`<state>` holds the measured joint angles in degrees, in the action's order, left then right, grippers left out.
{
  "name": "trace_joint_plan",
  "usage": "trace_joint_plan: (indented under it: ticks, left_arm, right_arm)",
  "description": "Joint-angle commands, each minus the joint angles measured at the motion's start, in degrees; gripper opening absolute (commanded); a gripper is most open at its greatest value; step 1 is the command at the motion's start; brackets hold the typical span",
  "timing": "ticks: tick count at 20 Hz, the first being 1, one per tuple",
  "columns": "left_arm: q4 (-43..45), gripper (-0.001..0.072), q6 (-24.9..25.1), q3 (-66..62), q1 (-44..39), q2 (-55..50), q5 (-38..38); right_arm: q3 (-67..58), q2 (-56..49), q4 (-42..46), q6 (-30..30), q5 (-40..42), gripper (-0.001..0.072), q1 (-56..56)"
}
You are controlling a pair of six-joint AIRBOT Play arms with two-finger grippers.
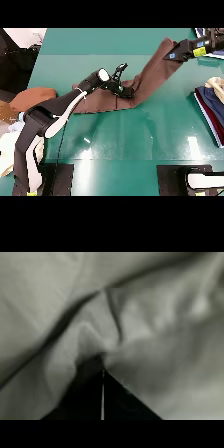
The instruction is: Fold the shirts.
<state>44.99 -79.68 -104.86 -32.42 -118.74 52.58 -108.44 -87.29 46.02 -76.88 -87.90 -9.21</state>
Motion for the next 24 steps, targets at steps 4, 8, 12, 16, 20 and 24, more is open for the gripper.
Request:
trace_joint_plan:
  ticks: [4, 8, 12, 16, 20, 24]
  left_arm:
    - [-1.33, 0.003, -0.42, -0.61, -0.26, -0.98, 0.7]
    - [0.72, 0.0029, 0.72, -0.74, 2.73, 3.45, 4.81]
    - [10.01, 0.003, 0.63, -0.72, 8.2, 12.26, 8.2]
    - [15.15, 0.0031, 0.7, -0.72, 17.4, 21.75, 9.62]
    - [16.57, 0.0031, 2.08, -0.72, 27.12, 29.16, 11.06]
    - [16.55, 0.0031, 2.12, -0.72, 33.14, 32.52, 14.91]
  right_arm:
    - [-2.62, 0.11, 0.09, -0.09, 2.38, 0.0016, -6.03]
    - [-2.62, 0.11, 0.09, 0.5, 2.38, 0.0016, -6.03]
    - [-2.62, 0.09, 0.02, 0.5, 2.89, 0.0016, -6.88]
    - [-2.62, -1.64, -0.07, 0.72, 6.99, 0.0016, -12.96]
    - [-2.62, -8.22, -0.09, 3.58, 14.36, 0.0017, -25.42]
    - [-2.64, -17.42, 0.0, 4.59, 31.87, 0.0058, -37.97]
